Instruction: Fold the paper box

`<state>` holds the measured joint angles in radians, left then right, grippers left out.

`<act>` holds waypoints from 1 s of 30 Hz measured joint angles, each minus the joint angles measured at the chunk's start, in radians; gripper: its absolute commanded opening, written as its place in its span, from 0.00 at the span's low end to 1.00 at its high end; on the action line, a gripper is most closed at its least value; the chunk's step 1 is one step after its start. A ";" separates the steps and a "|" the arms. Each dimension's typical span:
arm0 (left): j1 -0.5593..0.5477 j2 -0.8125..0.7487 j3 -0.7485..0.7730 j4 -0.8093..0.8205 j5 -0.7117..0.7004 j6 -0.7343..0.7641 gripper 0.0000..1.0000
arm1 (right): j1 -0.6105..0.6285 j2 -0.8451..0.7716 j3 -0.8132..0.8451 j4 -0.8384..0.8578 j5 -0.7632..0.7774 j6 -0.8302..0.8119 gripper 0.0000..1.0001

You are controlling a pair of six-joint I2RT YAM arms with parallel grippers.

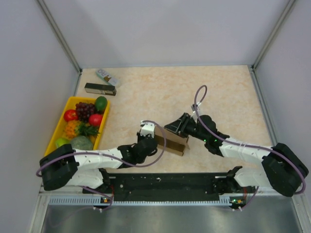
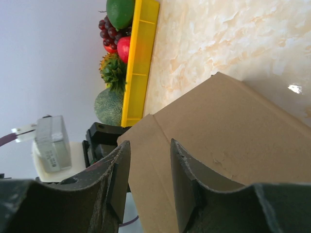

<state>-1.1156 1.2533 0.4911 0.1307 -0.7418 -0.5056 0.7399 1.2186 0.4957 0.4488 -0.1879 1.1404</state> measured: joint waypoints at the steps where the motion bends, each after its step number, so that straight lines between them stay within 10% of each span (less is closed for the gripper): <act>1: -0.004 -0.002 -0.011 -0.014 0.001 -0.006 0.39 | 0.001 0.005 -0.013 0.029 -0.001 0.009 0.37; 14: -0.051 -0.430 -0.127 -0.313 0.196 -0.158 0.71 | 0.049 0.193 -0.133 0.383 -0.023 0.045 0.31; 24: -0.051 -0.886 0.025 -0.616 0.476 -0.283 0.46 | 0.050 0.225 -0.188 0.483 -0.033 0.011 0.31; 30: -0.051 -0.835 0.180 -0.632 0.446 -0.221 0.35 | 0.050 0.269 -0.188 0.515 -0.065 -0.007 0.31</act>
<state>-1.1664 0.4183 0.6708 -0.5014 -0.2958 -0.7269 0.7902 1.4872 0.3073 0.9642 -0.2527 1.1336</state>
